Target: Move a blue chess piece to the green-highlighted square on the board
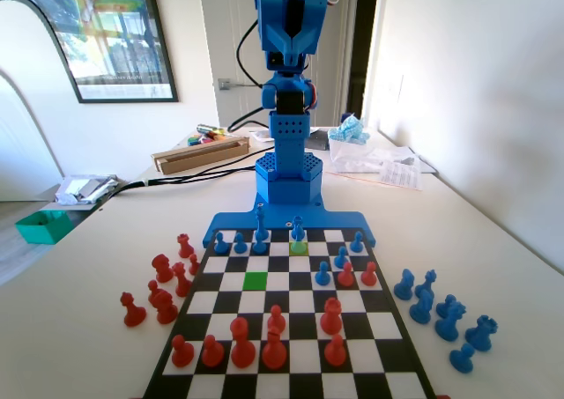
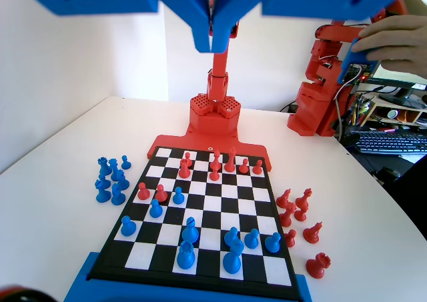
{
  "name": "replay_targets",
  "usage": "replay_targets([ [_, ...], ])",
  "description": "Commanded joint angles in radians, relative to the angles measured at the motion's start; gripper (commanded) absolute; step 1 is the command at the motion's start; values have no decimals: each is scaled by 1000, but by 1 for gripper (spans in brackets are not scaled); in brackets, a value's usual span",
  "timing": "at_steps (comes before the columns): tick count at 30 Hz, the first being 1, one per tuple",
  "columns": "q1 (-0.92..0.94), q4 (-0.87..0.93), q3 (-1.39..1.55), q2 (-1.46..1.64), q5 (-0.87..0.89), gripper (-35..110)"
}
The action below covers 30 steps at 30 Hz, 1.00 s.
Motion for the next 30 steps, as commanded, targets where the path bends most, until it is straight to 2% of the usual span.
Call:
replay_targets([
  [1,12,-20,8,21,-8,1],
  [4,17,-20,8,21,-8,4],
  [19,-18,-64,-38,17,-28,1],
  [23,-48,-69,-110,-32,-137,1],
  [30,-84,31,-199,-140,-430,1],
])
